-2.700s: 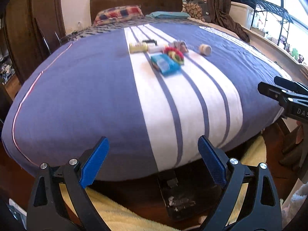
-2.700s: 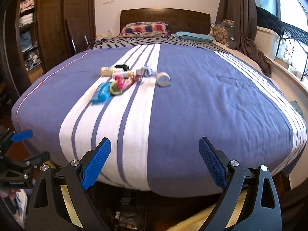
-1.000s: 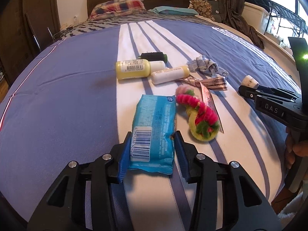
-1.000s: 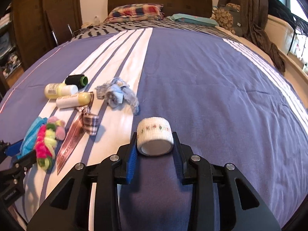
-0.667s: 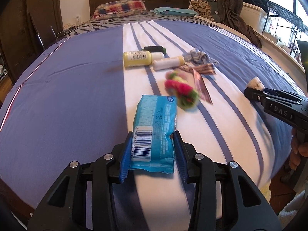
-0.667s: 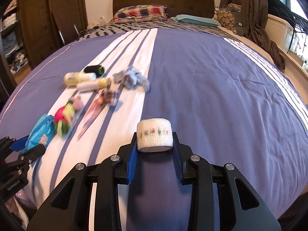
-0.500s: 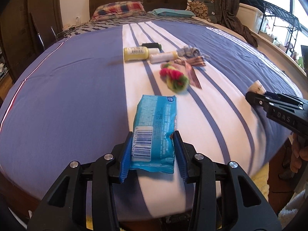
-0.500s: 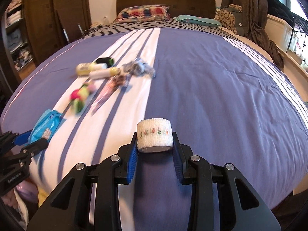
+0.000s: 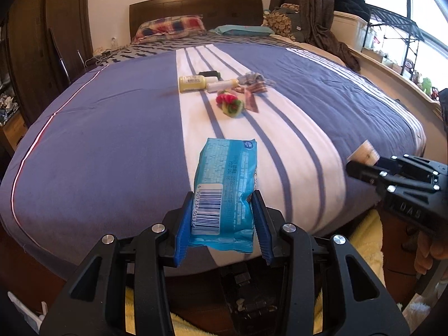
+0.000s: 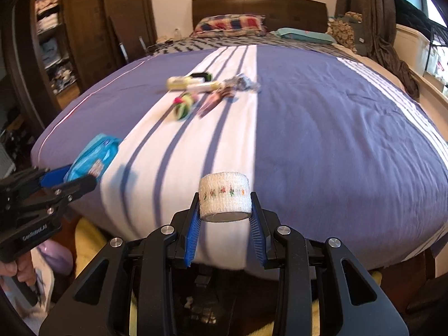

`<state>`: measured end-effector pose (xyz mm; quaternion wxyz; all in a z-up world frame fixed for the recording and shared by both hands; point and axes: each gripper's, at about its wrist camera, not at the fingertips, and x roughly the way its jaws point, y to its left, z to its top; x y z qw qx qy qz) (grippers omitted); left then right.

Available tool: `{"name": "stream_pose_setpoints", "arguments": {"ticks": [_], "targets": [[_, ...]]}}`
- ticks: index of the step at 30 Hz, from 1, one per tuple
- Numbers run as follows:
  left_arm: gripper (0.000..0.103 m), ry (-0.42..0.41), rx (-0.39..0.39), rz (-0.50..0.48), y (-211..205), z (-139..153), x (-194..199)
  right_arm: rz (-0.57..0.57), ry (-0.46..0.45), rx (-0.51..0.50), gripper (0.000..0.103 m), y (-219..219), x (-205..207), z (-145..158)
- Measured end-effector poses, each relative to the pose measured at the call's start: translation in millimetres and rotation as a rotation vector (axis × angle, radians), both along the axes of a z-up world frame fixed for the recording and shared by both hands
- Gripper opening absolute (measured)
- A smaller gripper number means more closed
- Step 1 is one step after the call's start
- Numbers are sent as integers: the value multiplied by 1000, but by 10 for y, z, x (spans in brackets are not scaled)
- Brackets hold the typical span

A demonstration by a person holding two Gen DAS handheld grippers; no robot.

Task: Collect trash
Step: 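Carry the wipes pack and tape roll down to the bin and open the left tool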

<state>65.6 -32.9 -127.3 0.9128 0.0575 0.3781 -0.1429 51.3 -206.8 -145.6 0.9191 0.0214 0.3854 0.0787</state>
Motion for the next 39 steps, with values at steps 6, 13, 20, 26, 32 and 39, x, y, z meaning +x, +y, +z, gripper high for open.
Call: {"name": "stream_pose_setpoints", "arguments": {"ticks": [6,13,20,26,32,39], "targets": [[39,43,5,-27,-30,-191,-285,12,58,18,34,82,-218,-236],[39,151,24,-40,-15,-643,-491,40,158,22,34,178,-359,-628],[39,283,20,-45,-21,-1123,-571,57,241,34,34,243,-396,-975],[39,370,27,-38,-21,-1447,-541,68,310,54,34,278,-375,-1225],[39,435,33,-35,-28,-1664,-484,65,372,64,34,294,-294,-1426],[39,499,24,-41,-49,-1858,-379,77,425,70,34,370,-148,-1561]]}}
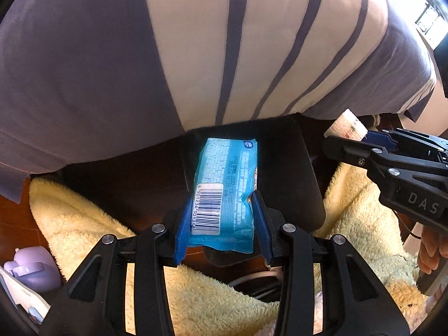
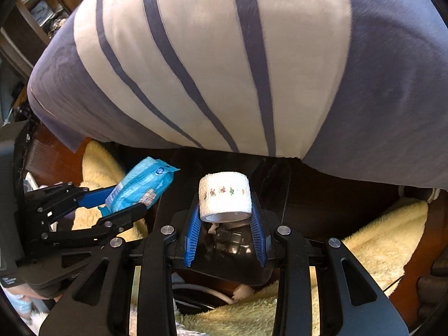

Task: Collect trash
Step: 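Carry the wipes pack and tape roll down to the bin and open the left tool, then open the right tool over the bin and raise both tools back to the bed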

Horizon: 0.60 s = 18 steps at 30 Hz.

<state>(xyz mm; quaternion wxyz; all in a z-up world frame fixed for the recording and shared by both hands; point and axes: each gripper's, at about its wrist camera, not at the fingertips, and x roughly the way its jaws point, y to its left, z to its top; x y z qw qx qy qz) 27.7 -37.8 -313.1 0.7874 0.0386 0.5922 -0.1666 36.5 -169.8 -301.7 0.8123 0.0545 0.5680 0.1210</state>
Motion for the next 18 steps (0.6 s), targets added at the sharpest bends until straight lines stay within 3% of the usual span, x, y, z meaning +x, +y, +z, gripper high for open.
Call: {"name": "stream_pose_setpoints", "arguments": {"ticks": [12,14,16,18], "targets": [[40,73,-19,-22,-5,-168,120,3,64,8,36,9,81,-186],[41,77,-23,-18,2,-151,120,-2,63,10,40,-15,108,-161],[47,78,-26,-14,11,-141,113,-9,55,13,55,-30,106,-150],[53,72,-27,-10,23,-110,102,-20,42,13,55,-58,93,-106]]}}
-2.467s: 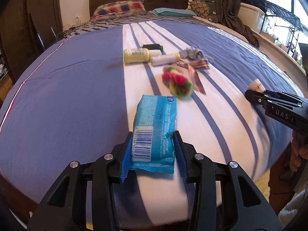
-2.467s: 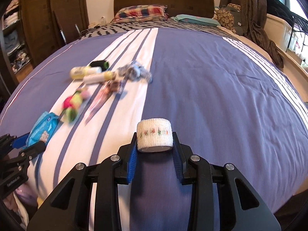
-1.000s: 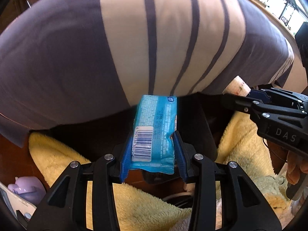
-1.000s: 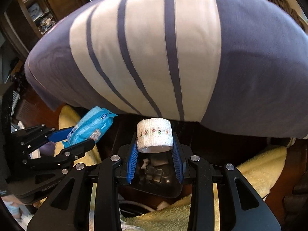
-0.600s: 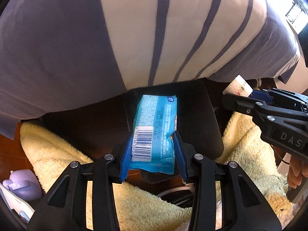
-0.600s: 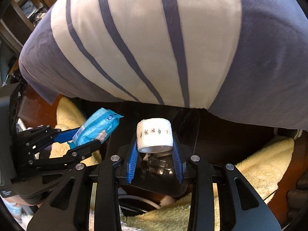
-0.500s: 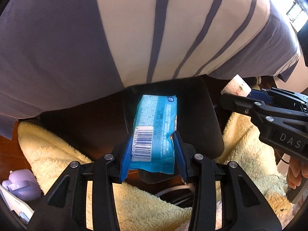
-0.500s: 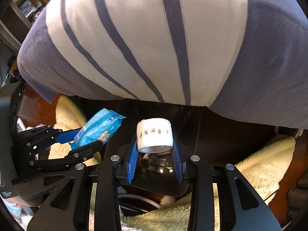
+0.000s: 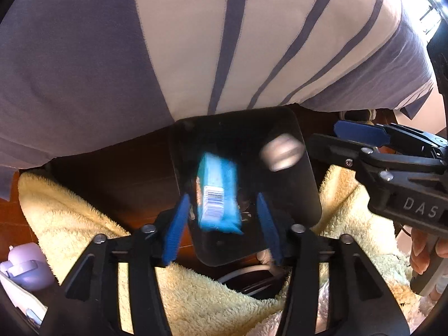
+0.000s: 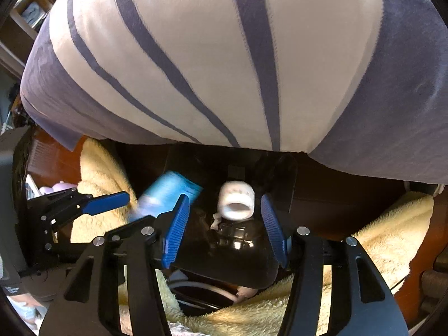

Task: Collect trash
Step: 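Open the right tool over the bin and raise both tools back to the bed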

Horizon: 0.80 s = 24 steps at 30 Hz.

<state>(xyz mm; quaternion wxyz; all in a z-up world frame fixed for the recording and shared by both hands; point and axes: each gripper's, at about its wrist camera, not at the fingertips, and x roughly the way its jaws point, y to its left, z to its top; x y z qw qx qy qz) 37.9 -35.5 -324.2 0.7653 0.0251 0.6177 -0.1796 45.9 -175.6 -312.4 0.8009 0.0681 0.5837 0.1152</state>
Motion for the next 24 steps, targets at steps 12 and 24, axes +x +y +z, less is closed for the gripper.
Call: {"name": "stream_pose_setpoints", "arguments": {"ticks": [12,24], "targets": [[86,-135,10,21,55,488,-183,-62,-123,-66,85,-156,-171,346],[88,-348,18,59,157,1247,-111,-144,-317,-85,88,-536,-205,1183]]}}
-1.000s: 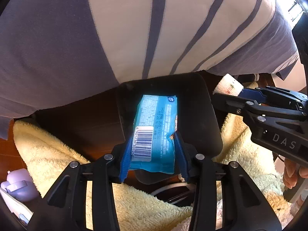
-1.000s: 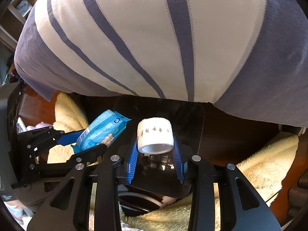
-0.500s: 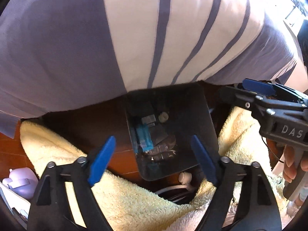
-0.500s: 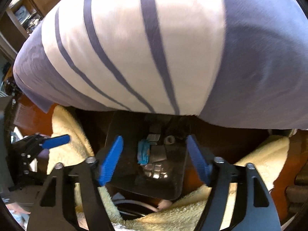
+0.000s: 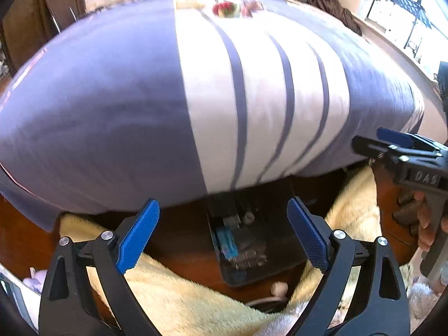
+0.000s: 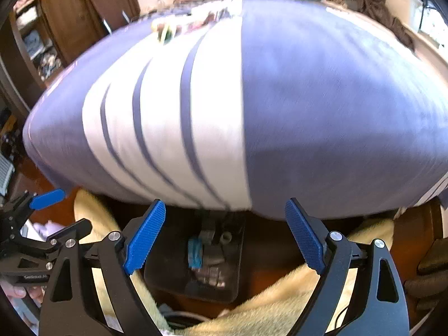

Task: Collect trash
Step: 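Open the right tool over the bin and raise both tools back to the bed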

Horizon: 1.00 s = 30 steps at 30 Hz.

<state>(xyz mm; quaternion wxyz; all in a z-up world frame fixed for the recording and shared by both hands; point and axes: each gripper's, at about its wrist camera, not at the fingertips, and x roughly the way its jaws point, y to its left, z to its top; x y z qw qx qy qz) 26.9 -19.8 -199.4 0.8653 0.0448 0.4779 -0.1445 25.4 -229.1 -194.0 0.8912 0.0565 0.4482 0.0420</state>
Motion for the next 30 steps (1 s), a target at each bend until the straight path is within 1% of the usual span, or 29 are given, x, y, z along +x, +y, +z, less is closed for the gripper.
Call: {"name": "stream_pose_setpoints", "arguments": {"ticks": [5,10,14,20,26,30], "targets": [[88,-46,-9,12,22,201,135,-17,-55,-19,90,-90,147,266],[88,-85,6,26,76,389,399,-30,-91,-35,90,-124,411,427],[88,-120,17,31,79,519,660,-33,-99,-46,90,-120,616,484],[88,-136,12,38,35,604,1057,-19,-90,-63,90,-59,1043,463],[88,-146,-2,14,-171,647,1460,-37,-96,-55,90,-85,1461,483],[87,-164,-14,5,-334,683,1725,-56,-115,-50,89,-153,1658,525]]}}
